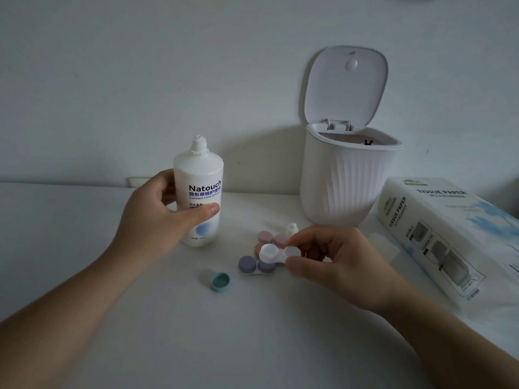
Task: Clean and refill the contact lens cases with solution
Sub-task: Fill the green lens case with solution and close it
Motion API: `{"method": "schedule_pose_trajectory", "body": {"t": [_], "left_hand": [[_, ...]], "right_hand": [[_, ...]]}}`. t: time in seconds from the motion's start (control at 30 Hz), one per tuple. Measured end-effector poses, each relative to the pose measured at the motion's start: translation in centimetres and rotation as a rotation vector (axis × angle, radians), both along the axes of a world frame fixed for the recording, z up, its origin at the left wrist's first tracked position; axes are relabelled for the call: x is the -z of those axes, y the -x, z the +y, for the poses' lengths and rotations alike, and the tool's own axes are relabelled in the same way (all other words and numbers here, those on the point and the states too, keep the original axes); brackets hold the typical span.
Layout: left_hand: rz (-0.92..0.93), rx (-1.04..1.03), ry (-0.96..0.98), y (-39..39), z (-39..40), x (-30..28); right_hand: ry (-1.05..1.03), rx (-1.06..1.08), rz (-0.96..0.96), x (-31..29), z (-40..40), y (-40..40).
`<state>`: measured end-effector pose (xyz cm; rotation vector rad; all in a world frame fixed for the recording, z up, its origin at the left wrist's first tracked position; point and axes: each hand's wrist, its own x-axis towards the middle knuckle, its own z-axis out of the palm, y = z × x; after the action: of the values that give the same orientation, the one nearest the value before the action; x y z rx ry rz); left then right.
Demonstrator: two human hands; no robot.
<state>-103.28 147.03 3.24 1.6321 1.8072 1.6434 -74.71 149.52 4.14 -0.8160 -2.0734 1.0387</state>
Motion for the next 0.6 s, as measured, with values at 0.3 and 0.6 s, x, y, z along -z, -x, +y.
{"method": "schedule_pose_trajectory", "body": {"t": [0.3,0.6], "left_hand": [[-0.062,-0.010,0.092,-0.2,-0.3,-0.6],[0.362,-0.127,-0.388,-2.3,-2.0,-1.1]], "right_hand": [[0.025,0.015,0.006,0.3,0.3,-0.1],[0.000,0.020,-0.002,0.4,0.5,-0.1]]}}
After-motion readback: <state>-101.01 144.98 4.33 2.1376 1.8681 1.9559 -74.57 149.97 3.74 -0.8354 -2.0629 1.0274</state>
